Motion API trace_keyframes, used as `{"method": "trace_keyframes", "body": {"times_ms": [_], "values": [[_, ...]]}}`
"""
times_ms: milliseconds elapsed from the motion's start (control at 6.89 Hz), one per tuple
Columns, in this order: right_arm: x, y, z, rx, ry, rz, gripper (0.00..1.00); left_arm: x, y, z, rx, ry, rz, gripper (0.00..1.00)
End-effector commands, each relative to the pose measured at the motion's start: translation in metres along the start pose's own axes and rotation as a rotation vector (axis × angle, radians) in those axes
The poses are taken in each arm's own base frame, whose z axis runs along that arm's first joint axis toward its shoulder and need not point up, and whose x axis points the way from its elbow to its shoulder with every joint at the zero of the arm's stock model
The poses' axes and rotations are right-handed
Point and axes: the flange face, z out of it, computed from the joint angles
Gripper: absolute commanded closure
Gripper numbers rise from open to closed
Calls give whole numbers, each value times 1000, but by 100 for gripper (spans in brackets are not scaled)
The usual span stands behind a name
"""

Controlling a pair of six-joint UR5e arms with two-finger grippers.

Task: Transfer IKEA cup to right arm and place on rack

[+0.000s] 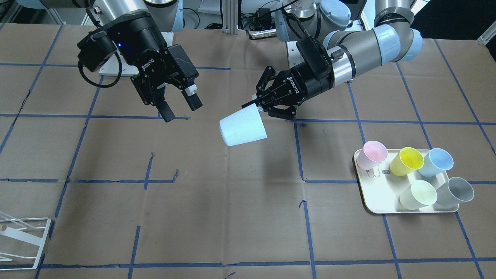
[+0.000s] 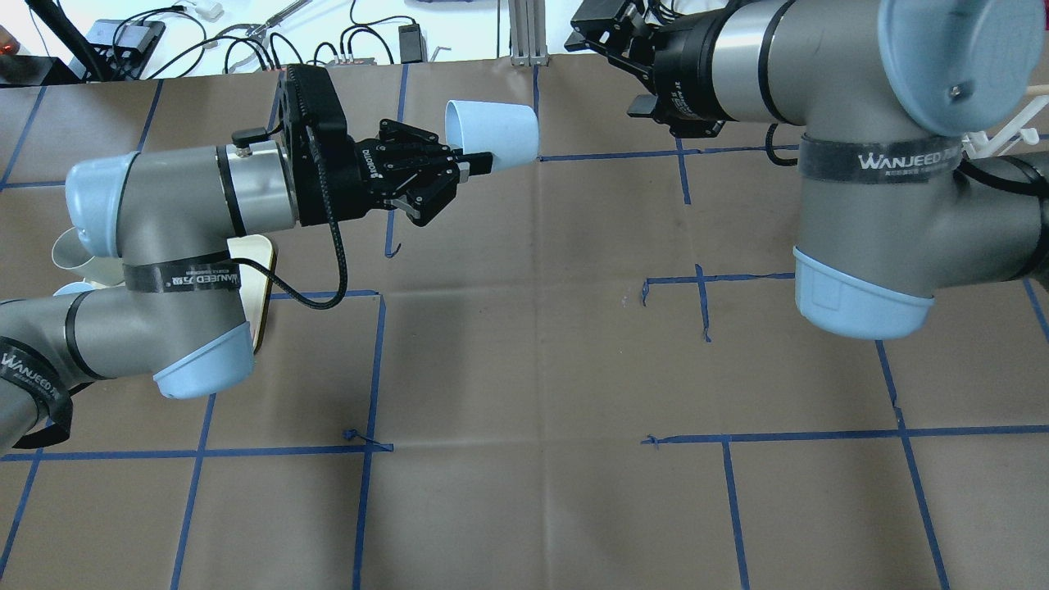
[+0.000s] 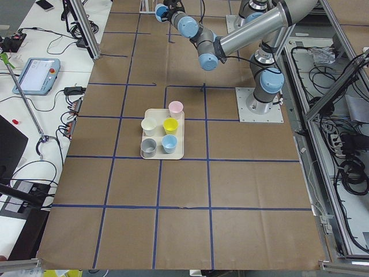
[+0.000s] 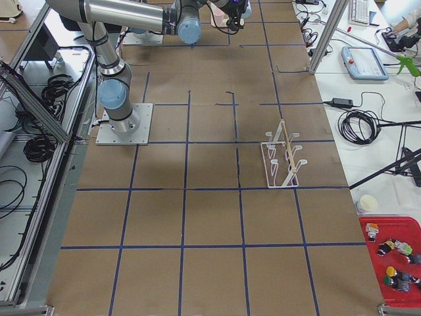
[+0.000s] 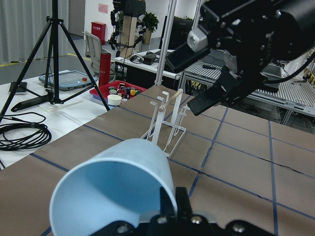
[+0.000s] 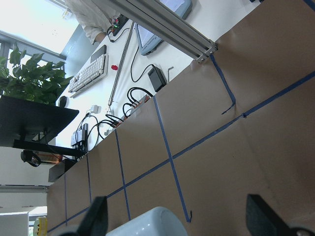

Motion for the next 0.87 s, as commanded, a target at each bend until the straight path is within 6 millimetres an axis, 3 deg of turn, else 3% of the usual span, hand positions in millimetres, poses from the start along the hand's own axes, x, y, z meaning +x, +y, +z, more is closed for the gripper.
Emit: {"method": "trace_keyframes", "body": {"times_ms": [0,145,290,725], "values": [[5,5,1,28,-49,95,1,-1,10,5,23,9,27,100],[17,13,6,29,-52,93,1,3,8,5,53,21,48,100],[42,32,8,53,-85,118,2,4,8,5,60,24,44,100],[80,66,7,93,-189,358,1,2,11,7,63,27,32,100]]}}
